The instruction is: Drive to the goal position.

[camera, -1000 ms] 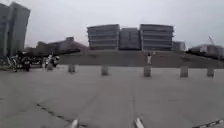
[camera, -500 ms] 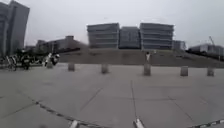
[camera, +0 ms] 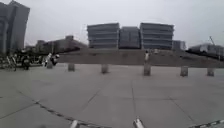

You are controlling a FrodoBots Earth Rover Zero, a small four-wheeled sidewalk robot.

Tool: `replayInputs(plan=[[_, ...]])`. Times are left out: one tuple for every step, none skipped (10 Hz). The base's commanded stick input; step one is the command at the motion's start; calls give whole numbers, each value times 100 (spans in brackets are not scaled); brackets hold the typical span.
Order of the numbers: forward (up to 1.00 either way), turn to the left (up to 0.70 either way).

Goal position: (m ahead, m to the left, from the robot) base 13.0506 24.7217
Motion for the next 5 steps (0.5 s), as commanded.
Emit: replayInputs(plan=[[100, -38], [100, -38], [100, -38], [100, -38], [100, -38]])
